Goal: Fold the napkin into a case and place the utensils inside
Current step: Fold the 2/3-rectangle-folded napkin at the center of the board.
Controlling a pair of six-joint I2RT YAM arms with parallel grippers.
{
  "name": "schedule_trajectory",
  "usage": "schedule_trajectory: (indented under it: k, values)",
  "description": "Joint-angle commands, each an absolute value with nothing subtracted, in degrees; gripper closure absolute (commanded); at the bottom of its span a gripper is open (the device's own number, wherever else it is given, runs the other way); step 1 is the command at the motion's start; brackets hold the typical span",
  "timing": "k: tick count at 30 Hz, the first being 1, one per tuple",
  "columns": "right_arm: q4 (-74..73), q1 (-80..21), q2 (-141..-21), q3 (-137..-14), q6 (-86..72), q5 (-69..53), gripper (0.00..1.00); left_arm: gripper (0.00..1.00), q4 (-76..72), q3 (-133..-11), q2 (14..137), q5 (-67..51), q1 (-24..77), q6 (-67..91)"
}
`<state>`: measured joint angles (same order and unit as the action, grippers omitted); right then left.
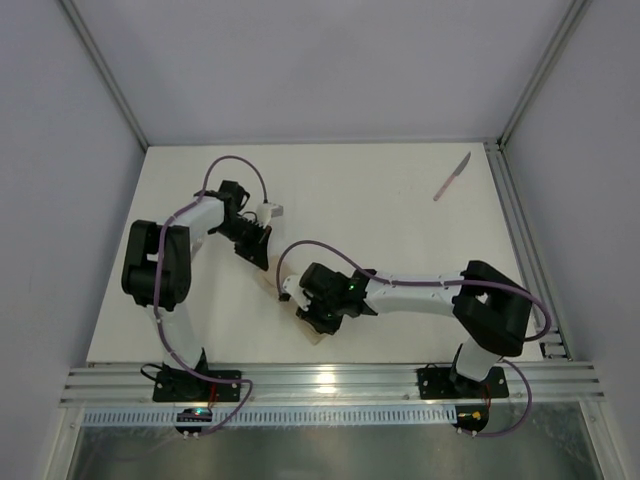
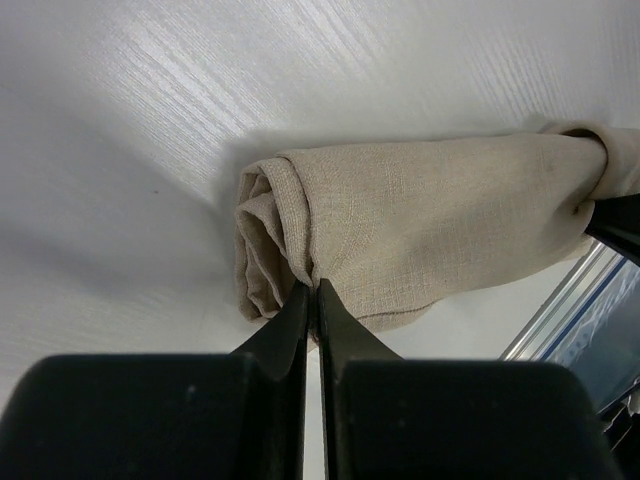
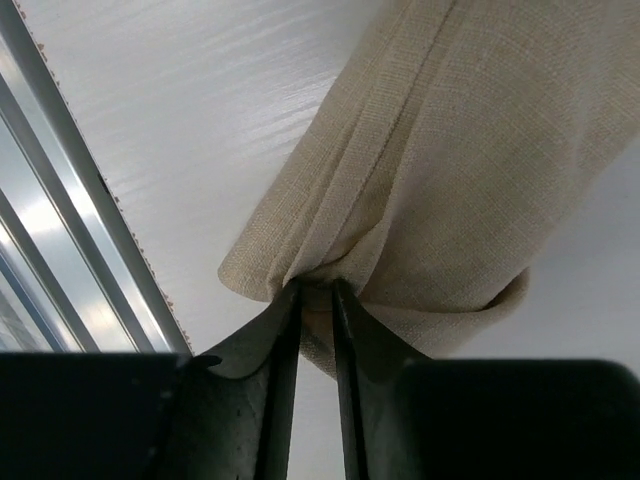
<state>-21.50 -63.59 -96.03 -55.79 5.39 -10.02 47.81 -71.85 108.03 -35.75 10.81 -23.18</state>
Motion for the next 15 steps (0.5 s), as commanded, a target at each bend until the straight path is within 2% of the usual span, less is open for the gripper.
schedule_trajectory:
  k: [1, 2, 5, 6, 9, 15]
  values:
    - [-22.51, -62.06, -92.39, -55.02, 5.19, -7.12, 0.75, 1.0, 49.4, -70.58, 108.46, -36.83, 10.9, -25.14]
    - [-21.54, -61.18, -88.54, -54.93, 5.19, -7.82, 0.65, 1.0, 49.13, -69.97, 108.2, -36.83, 10.9, -25.05]
    - [-19.34, -59.77, -83.6, -55.81, 3.7, -12.55, 0.49, 1.0, 48.52, -69.43, 107.14, -36.56, 10.99, -24.96]
    - [-17.51, -58.37, -81.76, -55.98, 3.17, -14.4, 0.4, 1.0, 48.43, -68.91, 106.79, -36.65, 10.99, -25.05]
    - [-12.93, -53.38, -81.82, -56.08, 0.27, -19.5, 0.32, 0.99, 47.64, -68.03, 105.73, -36.56, 10.99, -25.05]
    - [-2.47, -42.82, -91.74, -59.32, -7.46, -24.95, 0.3, 0.97, 47.55, -67.85, 105.38, -36.48, 10.99, -25.23]
